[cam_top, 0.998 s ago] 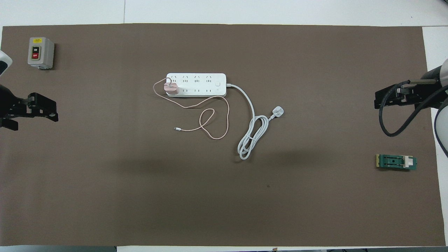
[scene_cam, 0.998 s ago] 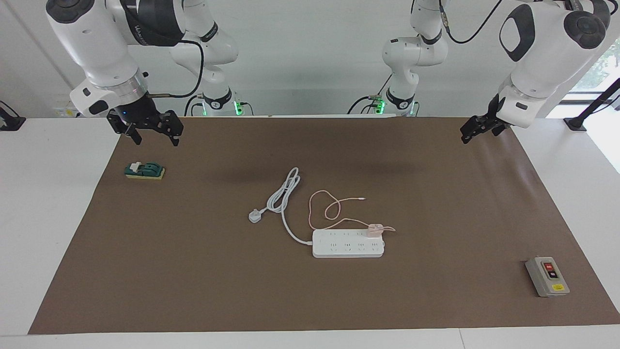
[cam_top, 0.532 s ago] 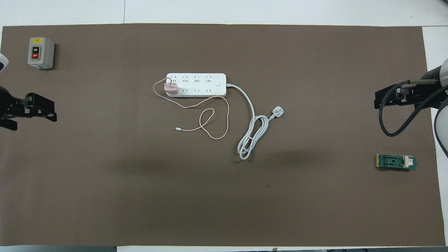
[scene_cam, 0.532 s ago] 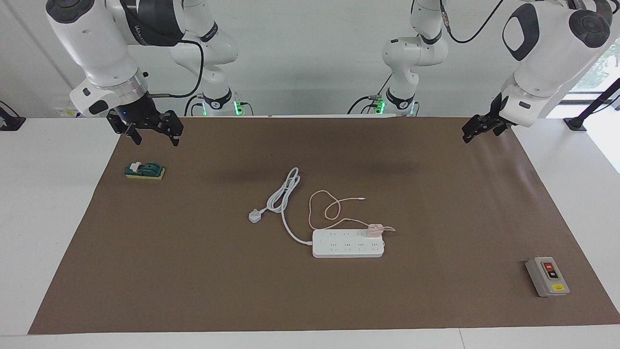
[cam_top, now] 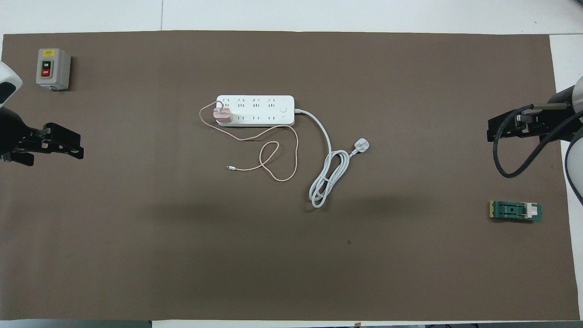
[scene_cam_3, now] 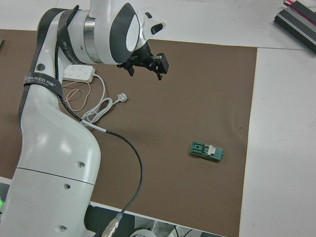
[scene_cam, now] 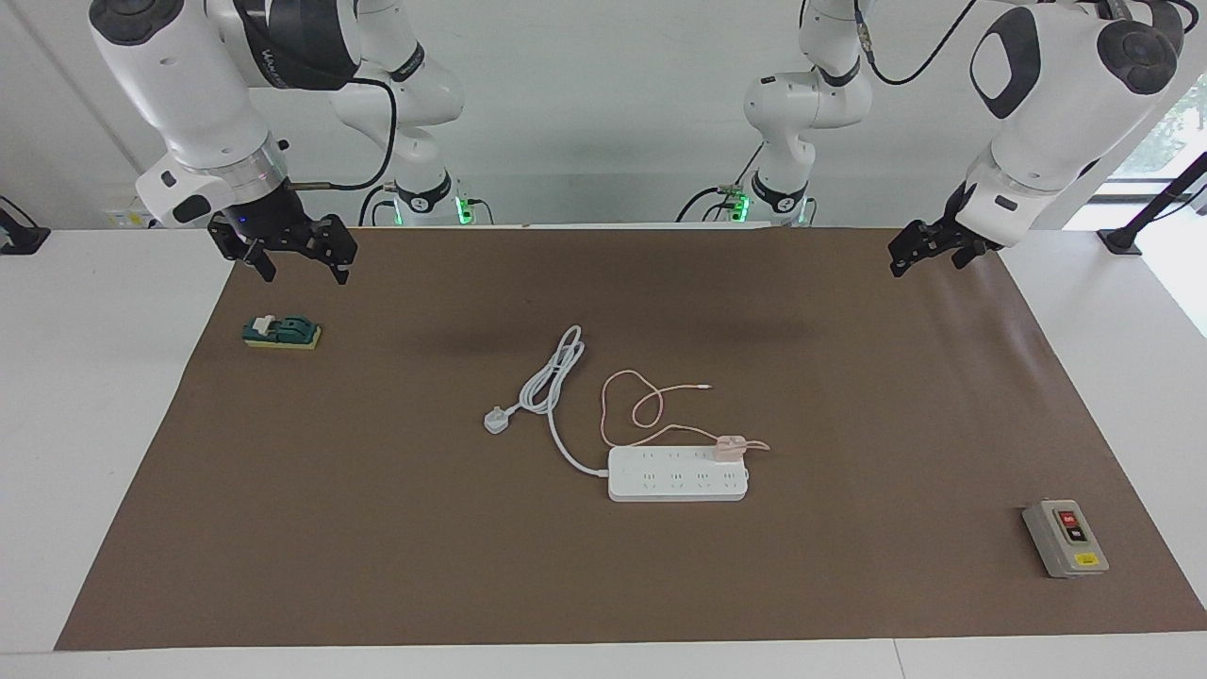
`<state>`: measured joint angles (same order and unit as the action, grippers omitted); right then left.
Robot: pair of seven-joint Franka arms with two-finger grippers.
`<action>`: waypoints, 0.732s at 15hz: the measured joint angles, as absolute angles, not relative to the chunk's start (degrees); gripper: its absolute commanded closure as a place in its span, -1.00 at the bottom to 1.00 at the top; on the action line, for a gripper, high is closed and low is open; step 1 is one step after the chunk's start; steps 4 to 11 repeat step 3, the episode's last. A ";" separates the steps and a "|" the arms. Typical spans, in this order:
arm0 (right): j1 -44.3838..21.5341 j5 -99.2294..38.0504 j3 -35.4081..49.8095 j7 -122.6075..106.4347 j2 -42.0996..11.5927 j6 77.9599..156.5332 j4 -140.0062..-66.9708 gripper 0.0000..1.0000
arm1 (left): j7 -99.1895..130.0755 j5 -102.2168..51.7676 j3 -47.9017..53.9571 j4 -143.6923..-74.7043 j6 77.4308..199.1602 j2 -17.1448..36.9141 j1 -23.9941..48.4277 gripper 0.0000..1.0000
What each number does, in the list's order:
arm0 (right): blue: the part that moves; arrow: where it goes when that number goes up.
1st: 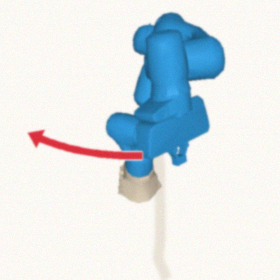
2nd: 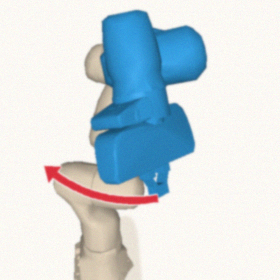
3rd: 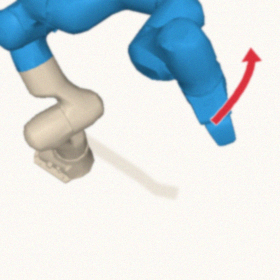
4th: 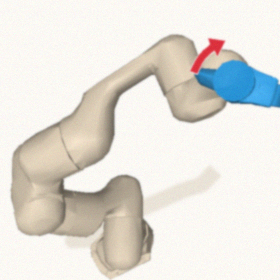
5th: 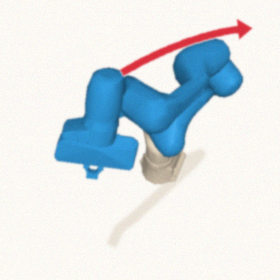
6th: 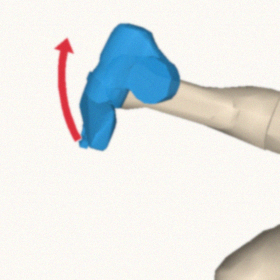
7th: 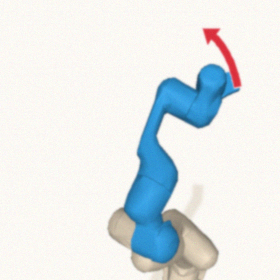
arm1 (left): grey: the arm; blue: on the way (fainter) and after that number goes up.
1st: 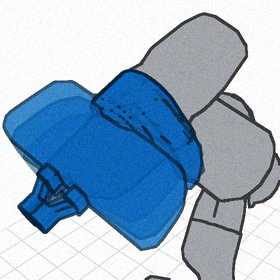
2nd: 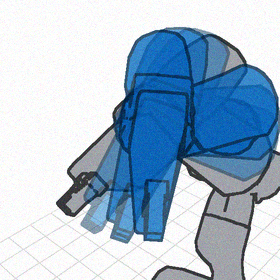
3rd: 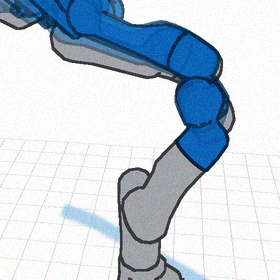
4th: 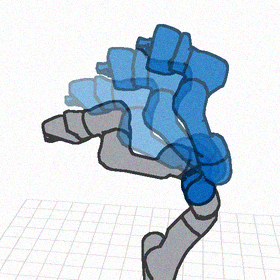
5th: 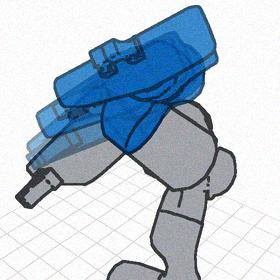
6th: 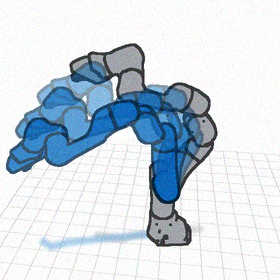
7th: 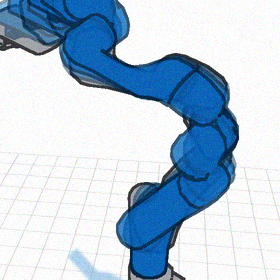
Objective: Plug charger into power strip
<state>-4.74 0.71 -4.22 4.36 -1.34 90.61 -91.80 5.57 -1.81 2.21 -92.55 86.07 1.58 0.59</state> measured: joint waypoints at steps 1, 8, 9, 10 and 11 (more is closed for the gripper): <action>-4.74 0.71 -4.22 4.36 -1.34 90.61 -91.80 -1.00 | 5.23 -2.33 2.20 -92.54 87.37 1.59 0.36 -1.00; -4.74 0.71 -4.22 4.36 -1.34 90.61 -91.80 -1.00 | 4.98 -2.61 2.19 -92.55 88.88 1.68 0.24 -1.00; -4.74 0.71 -4.22 4.36 -1.34 90.61 -91.80 -1.00 | 4.98 -2.61 2.19 -92.55 88.88 1.68 0.24 -1.00; -4.74 0.71 -4.22 4.36 -1.34 90.61 -91.80 -1.00 | 4.98 -2.61 2.19 -92.55 88.88 1.68 0.24 -1.00; -4.74 0.71 -4.22 4.36 -1.34 90.61 -91.80 -1.00 | 4.98 -2.61 2.19 -92.55 88.88 1.68 0.24 -1.00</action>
